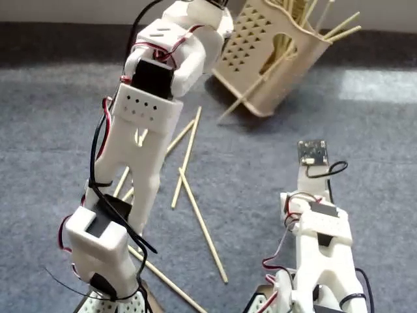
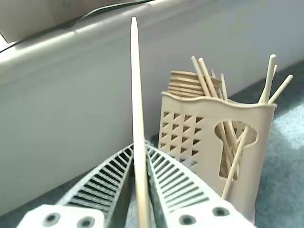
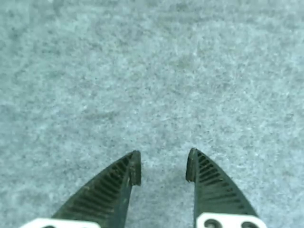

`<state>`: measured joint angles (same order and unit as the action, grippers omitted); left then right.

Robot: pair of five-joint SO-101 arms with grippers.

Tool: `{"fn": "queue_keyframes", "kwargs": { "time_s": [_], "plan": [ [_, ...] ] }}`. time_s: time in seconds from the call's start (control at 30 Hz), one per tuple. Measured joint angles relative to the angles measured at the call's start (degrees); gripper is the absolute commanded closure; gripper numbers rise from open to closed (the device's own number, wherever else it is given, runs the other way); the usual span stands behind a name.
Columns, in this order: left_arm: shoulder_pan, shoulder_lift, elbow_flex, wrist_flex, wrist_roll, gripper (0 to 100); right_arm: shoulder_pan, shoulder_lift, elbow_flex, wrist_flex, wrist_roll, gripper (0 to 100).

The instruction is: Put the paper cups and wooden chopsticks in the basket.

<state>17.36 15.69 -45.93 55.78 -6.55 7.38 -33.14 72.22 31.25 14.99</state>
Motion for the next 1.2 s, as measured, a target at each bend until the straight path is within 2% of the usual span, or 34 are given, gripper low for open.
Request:
{"fn": "queue_keyframes", "kwargs": {
  "time_s": [0.43,0.67,0.87,1.03,1.13,1.2],
  "plan": [
    [-4.2,0.1,10.5,2.1,0.2,99,0.0,0.0,0.0,0.0,0.0,83.2],
    [-8.8,0.1,11.4,3.4,1.0,99,0.0,0.0,0.0,0.0,0.0,83.2],
    [-9.3,-8.0,12.6,6.0,2.3,99,0.0,0.0,0.0,0.0,0.0,83.2],
    [-9.5,-14.8,24.1,11.2,2.4,98,0.0,0.0,0.0,0.0,0.0,83.2],
    [-11.5,-15.6,36.6,11.0,3.4,90,0.0,0.0,0.0,0.0,0.0,83.2],
    [-14.5,-15.6,45.8,8.1,6.1,85,0.0,0.0,-0.9,0.0,0.0,83.2]
  ]
}}
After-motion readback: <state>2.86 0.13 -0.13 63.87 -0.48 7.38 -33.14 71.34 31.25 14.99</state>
